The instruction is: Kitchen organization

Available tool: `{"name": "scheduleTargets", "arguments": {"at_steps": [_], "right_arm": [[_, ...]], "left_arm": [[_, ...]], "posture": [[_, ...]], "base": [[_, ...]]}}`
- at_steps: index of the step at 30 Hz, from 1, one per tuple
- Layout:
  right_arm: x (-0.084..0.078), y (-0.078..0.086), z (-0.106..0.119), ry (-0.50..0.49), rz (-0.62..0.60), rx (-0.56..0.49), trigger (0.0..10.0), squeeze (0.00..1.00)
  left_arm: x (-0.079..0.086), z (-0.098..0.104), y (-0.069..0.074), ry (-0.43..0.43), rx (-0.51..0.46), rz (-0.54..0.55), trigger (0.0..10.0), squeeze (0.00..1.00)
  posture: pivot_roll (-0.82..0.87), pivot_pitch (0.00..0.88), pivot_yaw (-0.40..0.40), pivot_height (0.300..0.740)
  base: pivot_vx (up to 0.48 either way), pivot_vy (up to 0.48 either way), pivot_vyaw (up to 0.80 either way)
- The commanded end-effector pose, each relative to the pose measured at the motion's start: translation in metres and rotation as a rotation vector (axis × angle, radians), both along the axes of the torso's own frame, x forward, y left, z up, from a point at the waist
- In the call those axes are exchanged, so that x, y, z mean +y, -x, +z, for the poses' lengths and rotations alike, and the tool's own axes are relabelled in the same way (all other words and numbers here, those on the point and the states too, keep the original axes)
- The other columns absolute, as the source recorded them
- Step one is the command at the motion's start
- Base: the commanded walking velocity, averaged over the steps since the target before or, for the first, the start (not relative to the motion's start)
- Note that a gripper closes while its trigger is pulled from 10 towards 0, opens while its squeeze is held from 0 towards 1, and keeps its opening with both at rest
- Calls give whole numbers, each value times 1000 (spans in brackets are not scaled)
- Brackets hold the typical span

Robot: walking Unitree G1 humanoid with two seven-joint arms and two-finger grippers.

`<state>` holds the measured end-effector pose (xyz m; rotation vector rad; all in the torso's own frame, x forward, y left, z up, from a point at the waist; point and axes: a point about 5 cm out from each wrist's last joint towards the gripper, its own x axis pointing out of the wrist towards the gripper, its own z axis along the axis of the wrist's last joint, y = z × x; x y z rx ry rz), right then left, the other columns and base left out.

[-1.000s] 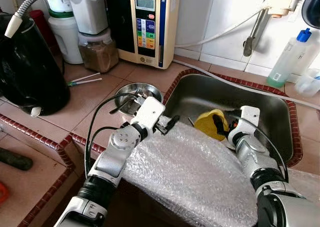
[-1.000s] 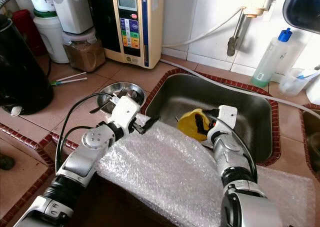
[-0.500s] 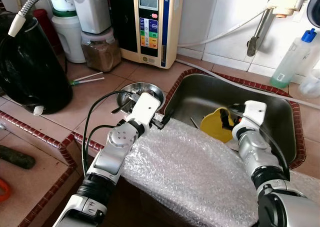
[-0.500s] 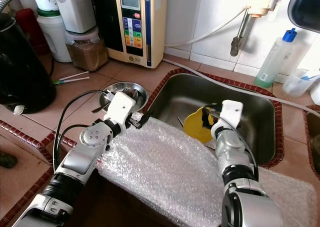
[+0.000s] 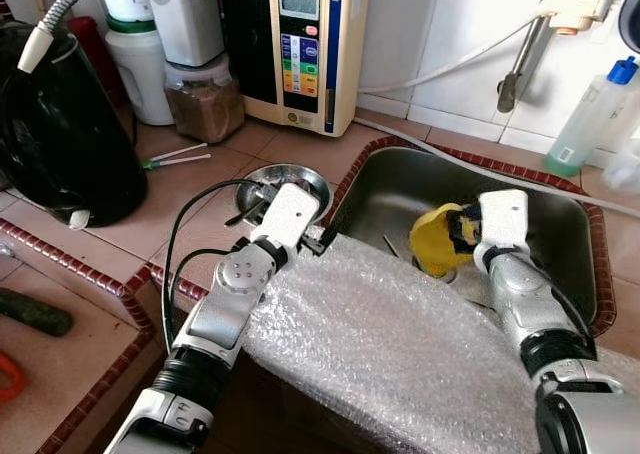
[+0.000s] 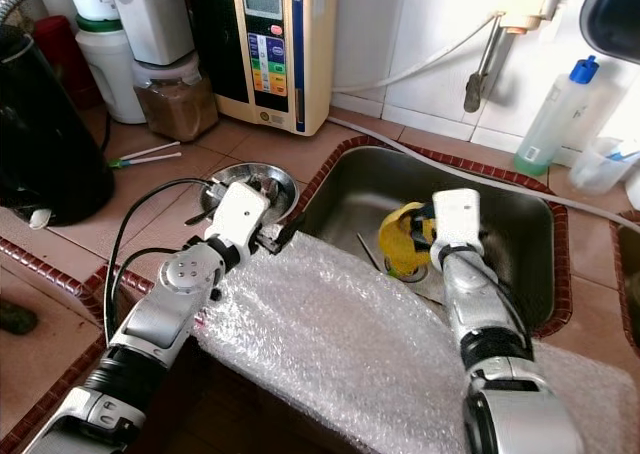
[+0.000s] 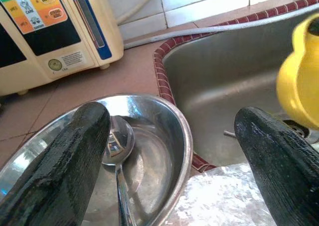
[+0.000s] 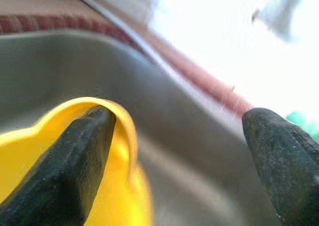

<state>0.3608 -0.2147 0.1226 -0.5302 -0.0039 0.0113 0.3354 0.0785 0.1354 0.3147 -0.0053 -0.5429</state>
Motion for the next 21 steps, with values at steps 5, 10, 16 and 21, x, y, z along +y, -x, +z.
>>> {"name": "scheduleTargets", "arguments": {"at_steps": [5, 10, 16, 21], "right_arm": [[-6, 0, 15, 48, 12, -93, 10000, 0], [0, -6, -7, -695, 2, 155, 10000, 0], [5, -5, -14, -765, 10, 190, 10000, 0], [10, -5, -13, -787, 55, 202, 10000, 0]], "left_arm": [[-1, 5, -3, -14, -22, -5, 10000, 0], [-3, 4, -3, -16, -24, -8, 10000, 0], [-3, 4, -2, -17, -25, -13, 10000, 0], [-2, 4, -2, -19, -25, -10, 10000, 0]], "posture": [[78, 0, 27, 740], [70, 0, 30, 740], [77, 0, 31, 740], [76, 0, 35, 740]], "base": [[0, 0, 0], [0, 0, 0], [0, 0, 0], [0, 0, 0]]}}
